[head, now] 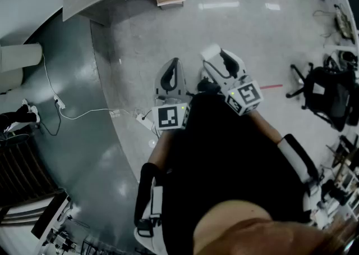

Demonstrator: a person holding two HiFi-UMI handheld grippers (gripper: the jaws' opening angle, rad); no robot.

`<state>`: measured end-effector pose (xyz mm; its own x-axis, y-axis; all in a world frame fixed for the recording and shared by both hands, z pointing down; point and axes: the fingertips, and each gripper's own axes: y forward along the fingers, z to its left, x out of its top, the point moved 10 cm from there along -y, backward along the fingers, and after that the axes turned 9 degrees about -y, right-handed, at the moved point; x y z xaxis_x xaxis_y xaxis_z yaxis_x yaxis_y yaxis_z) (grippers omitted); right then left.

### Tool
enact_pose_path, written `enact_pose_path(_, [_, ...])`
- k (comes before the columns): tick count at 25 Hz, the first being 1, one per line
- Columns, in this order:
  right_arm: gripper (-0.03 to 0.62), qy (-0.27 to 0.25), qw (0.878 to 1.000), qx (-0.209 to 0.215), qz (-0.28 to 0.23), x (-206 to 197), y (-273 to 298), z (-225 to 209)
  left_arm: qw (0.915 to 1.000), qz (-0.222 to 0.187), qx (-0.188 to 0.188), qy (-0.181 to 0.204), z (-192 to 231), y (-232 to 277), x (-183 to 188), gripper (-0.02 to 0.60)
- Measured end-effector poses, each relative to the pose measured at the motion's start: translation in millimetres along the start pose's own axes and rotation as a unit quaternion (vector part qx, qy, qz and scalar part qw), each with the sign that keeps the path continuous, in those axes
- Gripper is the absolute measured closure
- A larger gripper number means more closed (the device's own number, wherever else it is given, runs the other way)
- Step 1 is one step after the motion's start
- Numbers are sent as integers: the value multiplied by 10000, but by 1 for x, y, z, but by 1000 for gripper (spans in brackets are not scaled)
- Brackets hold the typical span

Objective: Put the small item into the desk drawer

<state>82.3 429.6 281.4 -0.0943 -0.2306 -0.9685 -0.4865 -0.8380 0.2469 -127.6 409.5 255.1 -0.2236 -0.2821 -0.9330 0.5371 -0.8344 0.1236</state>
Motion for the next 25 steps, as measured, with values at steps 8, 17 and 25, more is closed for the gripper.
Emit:
enact_pose_path(8, [342,25,10000,-40,63,1,-1,12,10000,-35,9,-33,5,-12,2,583])
enact_pose_path(17, [342,168,9997,-63,145,1,6,31,9999,-74,60,-83,22,-31,4,583])
enact_pose_path(25, [342,262,9992,-211,206,-3,24,56,9998,-81,-27,-165,50,-51,6,583])
